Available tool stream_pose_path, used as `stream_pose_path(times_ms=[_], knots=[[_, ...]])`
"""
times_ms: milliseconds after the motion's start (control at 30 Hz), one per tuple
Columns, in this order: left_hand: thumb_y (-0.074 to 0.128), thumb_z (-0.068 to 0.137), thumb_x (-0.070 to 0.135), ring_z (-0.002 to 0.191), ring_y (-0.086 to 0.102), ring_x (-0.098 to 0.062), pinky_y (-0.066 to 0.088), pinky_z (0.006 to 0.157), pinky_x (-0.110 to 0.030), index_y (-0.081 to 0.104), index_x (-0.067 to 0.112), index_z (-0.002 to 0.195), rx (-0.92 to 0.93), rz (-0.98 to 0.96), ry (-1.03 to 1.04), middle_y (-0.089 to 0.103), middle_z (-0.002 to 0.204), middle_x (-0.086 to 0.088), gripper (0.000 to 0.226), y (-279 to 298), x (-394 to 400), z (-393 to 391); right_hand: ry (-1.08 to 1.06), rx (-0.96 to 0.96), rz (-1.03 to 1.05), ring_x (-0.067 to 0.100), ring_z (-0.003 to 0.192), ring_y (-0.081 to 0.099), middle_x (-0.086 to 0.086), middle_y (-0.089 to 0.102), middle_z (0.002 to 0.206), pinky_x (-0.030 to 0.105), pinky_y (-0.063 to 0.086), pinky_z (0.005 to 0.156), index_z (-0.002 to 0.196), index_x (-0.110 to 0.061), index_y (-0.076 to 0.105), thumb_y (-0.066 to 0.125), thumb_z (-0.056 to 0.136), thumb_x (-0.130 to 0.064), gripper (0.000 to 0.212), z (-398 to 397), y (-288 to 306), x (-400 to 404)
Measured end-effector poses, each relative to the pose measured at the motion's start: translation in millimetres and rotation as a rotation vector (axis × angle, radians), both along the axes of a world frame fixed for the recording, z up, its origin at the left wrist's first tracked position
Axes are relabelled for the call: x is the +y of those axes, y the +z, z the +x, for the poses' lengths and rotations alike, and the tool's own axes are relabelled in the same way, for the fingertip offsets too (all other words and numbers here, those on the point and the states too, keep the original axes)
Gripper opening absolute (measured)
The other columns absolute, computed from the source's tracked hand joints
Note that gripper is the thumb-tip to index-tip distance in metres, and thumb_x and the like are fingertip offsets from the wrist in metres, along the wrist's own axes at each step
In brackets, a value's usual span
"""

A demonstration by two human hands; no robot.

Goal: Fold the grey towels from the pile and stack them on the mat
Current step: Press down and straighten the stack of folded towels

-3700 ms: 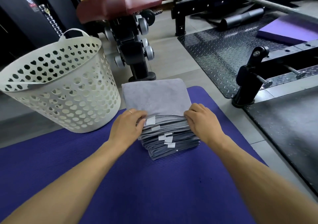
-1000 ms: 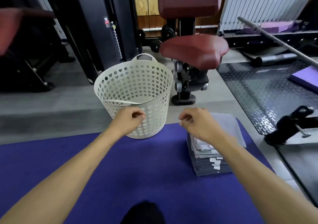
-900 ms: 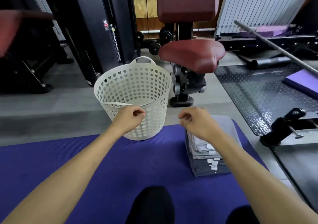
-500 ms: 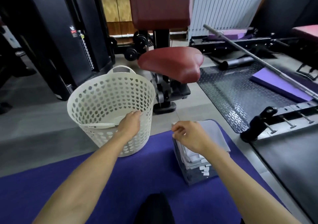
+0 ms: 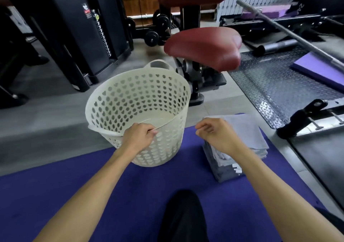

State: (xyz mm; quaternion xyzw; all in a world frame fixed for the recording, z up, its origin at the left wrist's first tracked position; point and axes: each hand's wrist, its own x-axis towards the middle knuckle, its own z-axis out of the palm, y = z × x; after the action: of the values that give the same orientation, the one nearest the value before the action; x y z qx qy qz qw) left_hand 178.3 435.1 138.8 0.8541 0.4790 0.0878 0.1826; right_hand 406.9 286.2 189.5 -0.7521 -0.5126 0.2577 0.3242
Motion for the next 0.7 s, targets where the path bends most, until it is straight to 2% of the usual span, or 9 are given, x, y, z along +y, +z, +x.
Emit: stream_pose_path(times_ms=[100, 200, 300, 400, 500, 567, 633, 700], knots=[[0.059, 0.095, 0.036, 0.085, 0.062, -0.014, 0.051, 0.073, -0.034, 0.074, 0.029, 0.087, 0.007, -0.070, -0.049, 0.071, 0.083, 0.013, 0.018, -7, -23, -17, 0.018, 0.036, -0.001, -0.010, 0.065, 0.059, -0.014, 0.067, 0.075, 0.005, 0.045, 0.065, 0.088, -0.021, 0.070, 0.067, 0.087, -0.008, 0.013, -16, -14, -16], [0.064, 0.093, 0.030, 0.094, 0.065, -0.012, 0.051, 0.080, -0.031, 0.076, 0.025, 0.097, -0.135, -0.072, -0.021, 0.074, 0.093, 0.012, 0.014, -13, -43, -19, 0.009, 0.067, -0.022, -0.007, 0.071, 0.062, -0.012, 0.068, 0.080, 0.005, 0.046, 0.066, 0.090, -0.023, 0.069, 0.068, 0.089, -0.013, 0.010, -22, -25, -36], [0.064, 0.094, 0.028, 0.103, 0.063, -0.009, 0.047, 0.088, -0.026, 0.074, 0.020, 0.109, -0.296, 0.047, -0.038, 0.072, 0.108, 0.009, 0.020, -11, -61, -1, -0.029, 0.118, -0.020, -0.001, 0.075, 0.064, -0.008, 0.071, 0.087, 0.007, 0.048, 0.067, 0.095, -0.020, 0.070, 0.069, 0.090, -0.017, 0.006, -12, -34, -53], [0.064, 0.093, 0.024, 0.106, 0.063, -0.009, 0.048, 0.094, -0.028, 0.073, 0.019, 0.109, -0.410, 0.117, -0.148, 0.071, 0.111, 0.008, 0.020, -14, -76, 33, -0.108, 0.142, -0.009, 0.000, 0.069, 0.061, -0.002, 0.072, 0.086, 0.009, 0.048, 0.064, 0.095, -0.016, 0.072, 0.068, 0.089, -0.013, 0.008, 9, -41, -63], [0.062, 0.093, 0.023, 0.106, 0.062, -0.010, 0.047, 0.096, -0.027, 0.072, 0.019, 0.109, -0.415, 0.039, -0.223, 0.071, 0.112, 0.008, 0.020, -34, -77, 90, -0.224, 0.152, -0.037, 0.010, 0.073, 0.064, 0.002, 0.072, 0.084, 0.010, 0.048, 0.061, 0.094, -0.011, 0.073, 0.067, 0.089, -0.007, 0.009, 49, -51, -79], [0.061, 0.093, 0.024, 0.108, 0.061, -0.013, 0.047, 0.095, -0.030, 0.072, 0.019, 0.110, -0.371, -0.037, -0.268, 0.069, 0.114, 0.007, 0.021, -48, -74, 133, -0.279, 0.146, -0.071, 0.015, 0.077, 0.067, 0.002, 0.072, 0.083, 0.017, 0.051, 0.062, 0.095, -0.011, 0.073, 0.067, 0.090, -0.009, 0.008, 80, -59, -89], [0.059, 0.095, 0.025, 0.109, 0.060, -0.016, 0.047, 0.093, -0.031, 0.071, 0.018, 0.113, -0.292, -0.099, -0.324, 0.067, 0.117, 0.005, 0.023, -64, -66, 175, -0.317, 0.117, -0.120, 0.011, 0.080, 0.069, -0.002, 0.073, 0.083, 0.023, 0.054, 0.066, 0.092, -0.016, 0.072, 0.067, 0.091, -0.013, 0.007, 108, -67, -98], [0.058, 0.095, 0.023, 0.112, 0.059, -0.018, 0.047, 0.095, -0.033, 0.070, 0.014, 0.114, -0.229, -0.117, -0.367, 0.065, 0.122, 0.001, 0.025, -76, -58, 211, -0.333, 0.085, -0.159, 0.002, 0.080, 0.066, -0.007, 0.072, 0.084, 0.012, 0.049, 0.065, 0.090, -0.019, 0.072, 0.066, 0.091, -0.014, 0.008, 132, -76, -101]])
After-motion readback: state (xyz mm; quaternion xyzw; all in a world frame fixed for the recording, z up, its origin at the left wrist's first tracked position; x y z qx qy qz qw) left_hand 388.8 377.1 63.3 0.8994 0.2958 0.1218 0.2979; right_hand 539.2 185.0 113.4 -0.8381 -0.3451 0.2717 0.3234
